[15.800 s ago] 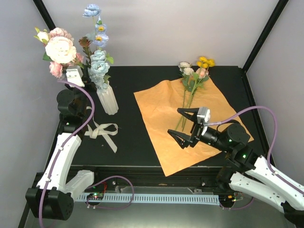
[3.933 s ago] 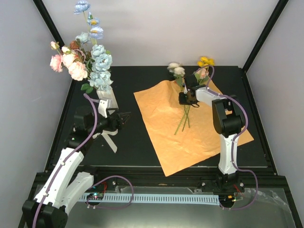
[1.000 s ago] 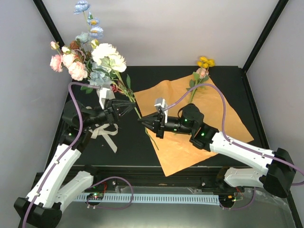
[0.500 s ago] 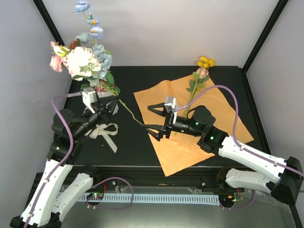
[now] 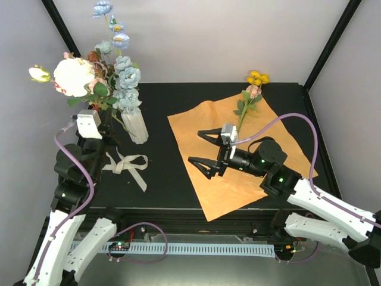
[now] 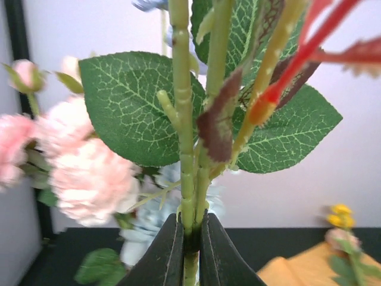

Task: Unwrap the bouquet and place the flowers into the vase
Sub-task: Insert the fake flower into the vase.

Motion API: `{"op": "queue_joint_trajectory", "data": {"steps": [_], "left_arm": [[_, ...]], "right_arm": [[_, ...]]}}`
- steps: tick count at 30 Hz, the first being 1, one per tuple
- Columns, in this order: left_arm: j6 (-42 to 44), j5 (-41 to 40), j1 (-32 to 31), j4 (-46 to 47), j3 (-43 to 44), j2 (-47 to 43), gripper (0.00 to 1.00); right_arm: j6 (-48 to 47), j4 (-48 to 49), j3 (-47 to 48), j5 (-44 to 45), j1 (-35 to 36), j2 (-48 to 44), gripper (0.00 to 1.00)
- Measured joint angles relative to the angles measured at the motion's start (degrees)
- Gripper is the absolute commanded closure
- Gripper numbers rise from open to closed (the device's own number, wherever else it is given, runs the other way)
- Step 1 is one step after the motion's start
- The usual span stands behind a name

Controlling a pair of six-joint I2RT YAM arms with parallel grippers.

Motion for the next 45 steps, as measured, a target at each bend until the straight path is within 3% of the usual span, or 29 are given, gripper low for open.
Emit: {"op": "queue_joint_trajectory", "data": {"steps": [6, 13, 29, 45], "left_arm": [[6.58, -8.81, 0.0, 5.22, 0.48, 1.86, 0.99], [7.72, -10.34, 0.63, 11.58, 3.45, 5.97, 0.98], [7.65, -0.9, 6.16, 21.77, 3.43, 11.04, 0.98], [2.95, 7.08, 11.96, 20.24, -4.2, 13.05, 0.98]], "right_arm": [[-1.49, -0.48, -1.01, 1.09, 0.0, -2.82, 0.0], [-2.45, -1.33, -1.79, 1.95, 0.0, -4.2, 0.0], [-3.65, -2.99, -1.77, 4.37, 0.0, -6.58, 0.0], [-3.5, -3.5, -1.75, 4.7, 0.0, -6.73, 0.0]]}}
